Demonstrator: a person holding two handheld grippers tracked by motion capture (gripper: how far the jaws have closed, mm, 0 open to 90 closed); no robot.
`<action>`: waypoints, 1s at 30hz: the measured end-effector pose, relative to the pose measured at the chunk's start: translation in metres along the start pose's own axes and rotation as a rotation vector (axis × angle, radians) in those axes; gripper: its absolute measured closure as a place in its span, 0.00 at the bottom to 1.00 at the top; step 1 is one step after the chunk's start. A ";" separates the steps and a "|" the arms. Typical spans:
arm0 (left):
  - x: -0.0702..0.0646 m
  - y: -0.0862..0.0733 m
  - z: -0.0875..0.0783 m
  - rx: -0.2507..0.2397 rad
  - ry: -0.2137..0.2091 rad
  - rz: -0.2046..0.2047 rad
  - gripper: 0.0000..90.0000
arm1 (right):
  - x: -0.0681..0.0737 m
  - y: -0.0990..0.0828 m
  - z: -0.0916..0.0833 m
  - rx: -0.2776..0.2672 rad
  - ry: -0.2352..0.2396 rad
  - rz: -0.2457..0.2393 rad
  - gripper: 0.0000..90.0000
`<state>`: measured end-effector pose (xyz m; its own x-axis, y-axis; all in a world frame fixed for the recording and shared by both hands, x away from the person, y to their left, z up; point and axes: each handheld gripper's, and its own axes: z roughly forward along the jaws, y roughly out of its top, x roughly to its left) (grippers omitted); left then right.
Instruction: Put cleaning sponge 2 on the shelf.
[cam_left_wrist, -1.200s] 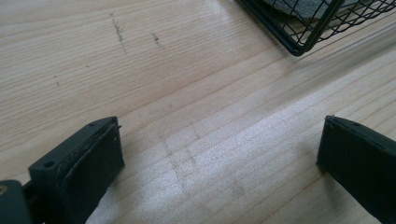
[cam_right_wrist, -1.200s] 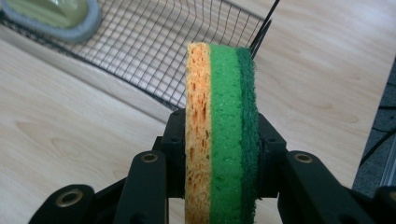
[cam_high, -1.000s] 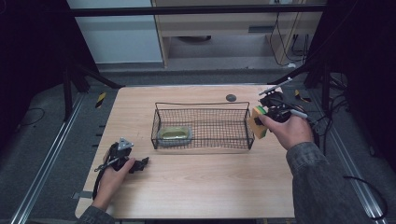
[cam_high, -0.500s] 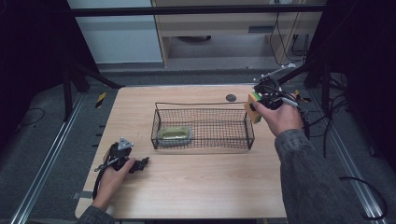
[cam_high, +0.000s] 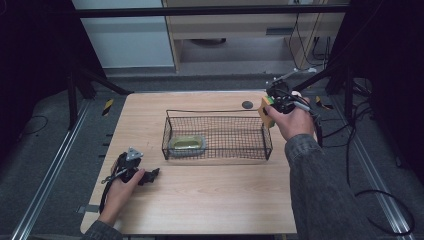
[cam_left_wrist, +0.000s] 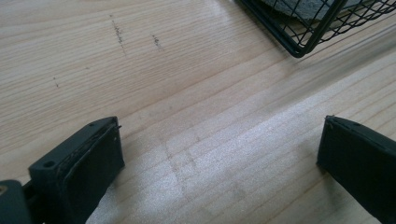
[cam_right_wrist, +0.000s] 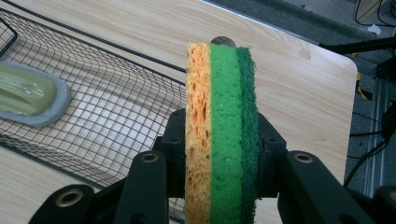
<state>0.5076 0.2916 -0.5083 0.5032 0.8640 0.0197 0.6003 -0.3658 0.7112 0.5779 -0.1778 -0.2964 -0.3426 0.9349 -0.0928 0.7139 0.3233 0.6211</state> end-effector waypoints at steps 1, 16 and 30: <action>0.000 0.000 0.000 0.001 0.000 0.001 0.00 | 0.001 0.001 0.002 0.001 -0.002 0.002 0.72; 0.000 0.001 0.001 0.000 -0.002 0.001 0.00 | 0.007 0.000 0.024 0.027 -0.006 -0.003 0.72; 0.000 0.001 0.001 0.003 -0.001 0.003 0.00 | 0.010 0.000 0.036 0.045 0.001 -0.002 0.72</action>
<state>0.5086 0.2914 -0.5081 0.5054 0.8626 0.0213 0.6004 -0.3693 0.7093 0.5963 -0.1630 -0.3255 -0.3442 0.9343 -0.0932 0.7403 0.3311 0.5850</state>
